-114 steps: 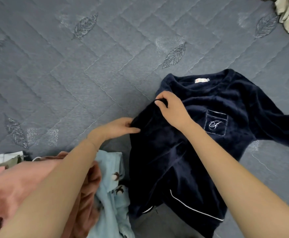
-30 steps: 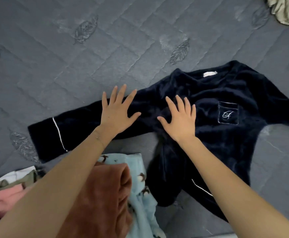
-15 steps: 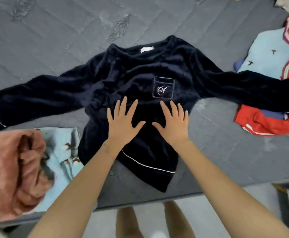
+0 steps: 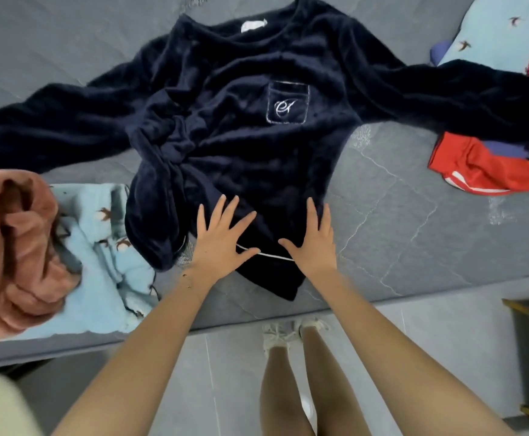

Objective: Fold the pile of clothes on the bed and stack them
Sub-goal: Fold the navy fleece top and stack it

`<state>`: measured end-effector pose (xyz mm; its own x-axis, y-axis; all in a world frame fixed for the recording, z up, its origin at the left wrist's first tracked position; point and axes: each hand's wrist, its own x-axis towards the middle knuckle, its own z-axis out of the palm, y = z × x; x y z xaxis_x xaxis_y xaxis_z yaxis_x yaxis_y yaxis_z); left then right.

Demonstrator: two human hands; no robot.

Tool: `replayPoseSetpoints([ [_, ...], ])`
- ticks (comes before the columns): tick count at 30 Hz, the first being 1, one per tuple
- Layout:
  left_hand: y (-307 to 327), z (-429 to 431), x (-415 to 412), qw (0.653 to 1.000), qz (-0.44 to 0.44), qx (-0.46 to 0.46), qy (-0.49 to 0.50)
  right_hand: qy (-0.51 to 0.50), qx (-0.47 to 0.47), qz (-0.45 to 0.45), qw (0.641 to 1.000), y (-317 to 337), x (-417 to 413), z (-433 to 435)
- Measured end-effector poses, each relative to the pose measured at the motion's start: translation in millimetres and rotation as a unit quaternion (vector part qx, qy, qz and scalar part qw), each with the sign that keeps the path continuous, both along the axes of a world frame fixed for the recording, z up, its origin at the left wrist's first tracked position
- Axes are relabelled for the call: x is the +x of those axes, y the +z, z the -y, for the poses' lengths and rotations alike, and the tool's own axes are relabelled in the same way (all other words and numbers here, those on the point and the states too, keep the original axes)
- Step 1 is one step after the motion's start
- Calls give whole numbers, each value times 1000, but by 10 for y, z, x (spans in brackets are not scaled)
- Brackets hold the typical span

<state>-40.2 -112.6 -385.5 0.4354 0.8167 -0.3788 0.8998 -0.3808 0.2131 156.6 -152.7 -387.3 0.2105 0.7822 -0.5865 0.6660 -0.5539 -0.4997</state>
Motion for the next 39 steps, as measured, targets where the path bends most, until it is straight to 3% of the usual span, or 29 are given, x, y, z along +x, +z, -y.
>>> replayPoseSetpoints([
  [2,-35,117,19,1000,-12,-7,-13,-108,39,-106,988,4,-59,118],
  [6,7,254,-7,999,29,-3,43,-238,19,-189,953,15,-115,276],
  [10,70,380,-55,997,45,3,70,-228,-12,-333,915,2,-107,370],
  [13,64,438,-27,997,42,5,70,-195,-2,-355,915,29,-1,403],
  [18,75,611,290,988,75,31,132,-230,30,-315,920,117,373,479],
  [23,89,843,592,984,51,56,162,-259,53,-286,921,248,863,514],
  [30,108,978,737,946,58,94,304,-310,136,-132,932,301,1502,475],
  [35,72,1009,560,902,39,134,408,-266,32,-96,959,95,1696,580],
  [39,56,1027,366,898,27,134,417,-232,2,-110,966,-14,1547,737],
])
